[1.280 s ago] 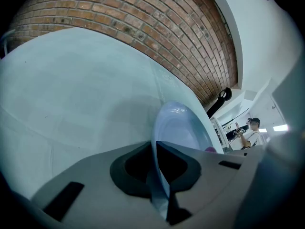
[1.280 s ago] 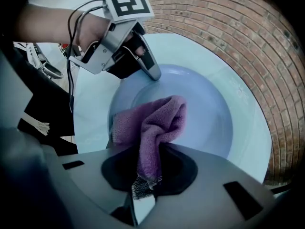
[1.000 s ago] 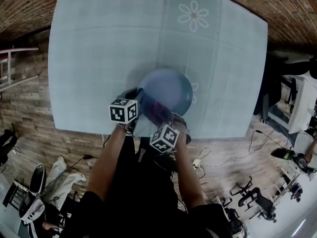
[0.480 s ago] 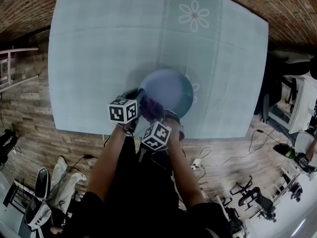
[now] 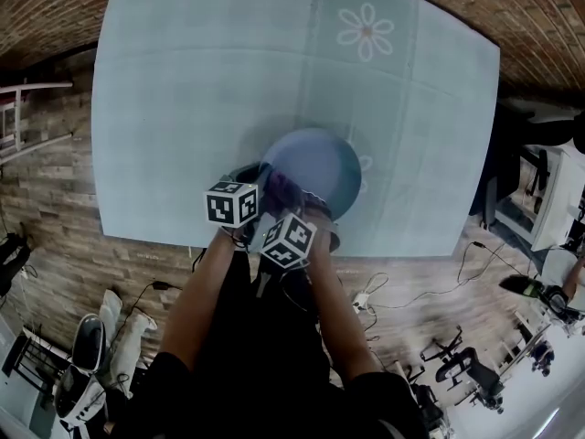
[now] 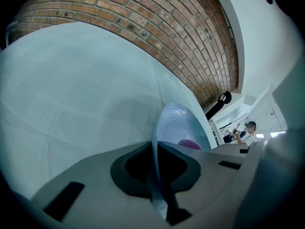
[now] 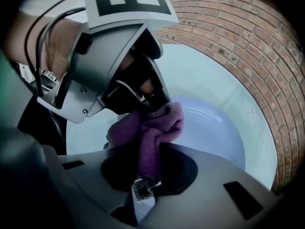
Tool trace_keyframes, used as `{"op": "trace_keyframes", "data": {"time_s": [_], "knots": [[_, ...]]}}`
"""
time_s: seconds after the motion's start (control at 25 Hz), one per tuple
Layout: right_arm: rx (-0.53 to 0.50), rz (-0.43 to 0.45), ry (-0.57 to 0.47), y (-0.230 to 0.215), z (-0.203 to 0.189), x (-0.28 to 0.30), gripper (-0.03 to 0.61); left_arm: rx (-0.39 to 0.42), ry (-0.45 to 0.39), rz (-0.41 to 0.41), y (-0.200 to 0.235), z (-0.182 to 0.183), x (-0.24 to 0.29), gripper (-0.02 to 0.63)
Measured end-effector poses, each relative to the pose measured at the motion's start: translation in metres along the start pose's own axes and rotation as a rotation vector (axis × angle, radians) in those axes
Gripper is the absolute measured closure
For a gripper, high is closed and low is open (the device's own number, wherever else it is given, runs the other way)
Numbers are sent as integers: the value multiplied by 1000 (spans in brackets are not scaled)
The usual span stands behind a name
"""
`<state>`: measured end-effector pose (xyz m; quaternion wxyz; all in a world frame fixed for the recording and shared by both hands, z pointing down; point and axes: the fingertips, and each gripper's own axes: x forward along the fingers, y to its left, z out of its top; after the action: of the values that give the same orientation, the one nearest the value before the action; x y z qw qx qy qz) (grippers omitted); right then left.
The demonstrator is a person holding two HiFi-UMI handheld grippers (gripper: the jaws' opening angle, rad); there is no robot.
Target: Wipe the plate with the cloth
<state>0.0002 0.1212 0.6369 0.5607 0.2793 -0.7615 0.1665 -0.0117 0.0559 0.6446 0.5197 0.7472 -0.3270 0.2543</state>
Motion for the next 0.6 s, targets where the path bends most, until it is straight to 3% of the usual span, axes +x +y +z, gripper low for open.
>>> {"op": "trace_keyframes", "data": {"time_s": [0.2,0.6], "knots": [[-11,-25,-6,-1,2,0,500,-10,-5,2,1,-1,-1,563],[-25,5,-64,-2,2,-3,498,-3,-3,-3,1,0,-1,563]]}}
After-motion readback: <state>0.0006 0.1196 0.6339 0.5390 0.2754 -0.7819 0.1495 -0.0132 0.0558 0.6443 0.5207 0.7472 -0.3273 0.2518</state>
